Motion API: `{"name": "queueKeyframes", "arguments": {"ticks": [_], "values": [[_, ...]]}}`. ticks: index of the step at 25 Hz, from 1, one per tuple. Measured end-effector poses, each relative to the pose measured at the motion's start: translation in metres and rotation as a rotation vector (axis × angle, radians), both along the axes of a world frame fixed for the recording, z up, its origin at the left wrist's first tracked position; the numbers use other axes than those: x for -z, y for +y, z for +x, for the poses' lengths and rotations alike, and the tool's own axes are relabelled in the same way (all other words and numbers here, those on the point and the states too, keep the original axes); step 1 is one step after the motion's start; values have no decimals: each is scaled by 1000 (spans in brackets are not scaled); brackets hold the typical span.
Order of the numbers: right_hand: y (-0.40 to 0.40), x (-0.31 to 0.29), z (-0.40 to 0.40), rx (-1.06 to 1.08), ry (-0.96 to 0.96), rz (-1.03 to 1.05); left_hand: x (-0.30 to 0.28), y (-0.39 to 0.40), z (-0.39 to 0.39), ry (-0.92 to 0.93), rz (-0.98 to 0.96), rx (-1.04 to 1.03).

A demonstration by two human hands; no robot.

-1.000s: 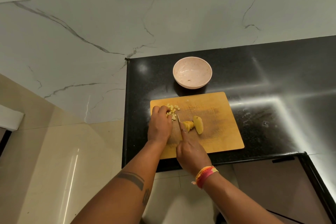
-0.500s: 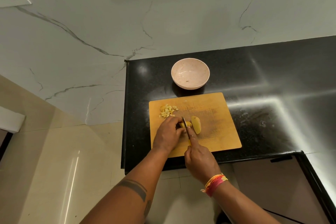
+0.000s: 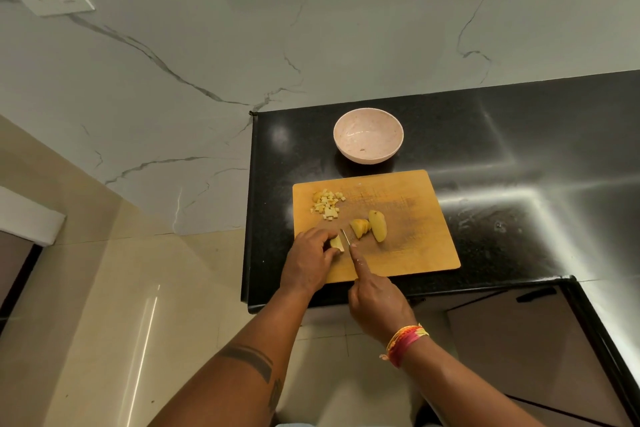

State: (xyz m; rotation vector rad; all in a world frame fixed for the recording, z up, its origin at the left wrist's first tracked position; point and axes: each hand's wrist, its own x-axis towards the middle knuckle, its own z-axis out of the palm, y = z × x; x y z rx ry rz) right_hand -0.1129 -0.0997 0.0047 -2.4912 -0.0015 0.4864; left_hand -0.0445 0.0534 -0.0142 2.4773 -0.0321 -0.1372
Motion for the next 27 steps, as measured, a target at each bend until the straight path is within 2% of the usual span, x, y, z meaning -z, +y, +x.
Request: {"name": "queueKeyframes", "arguments": {"ticks": [5,19,27], "values": [[7,3,-14,-25,50,-18,4,4,-12,10,90,-11],[37,9,-5,-30,15,-101,7,1,-8,-6,124,-24],[24,8,-48,-88,55,-156,6,0,-8,-18,153,-31]]}}
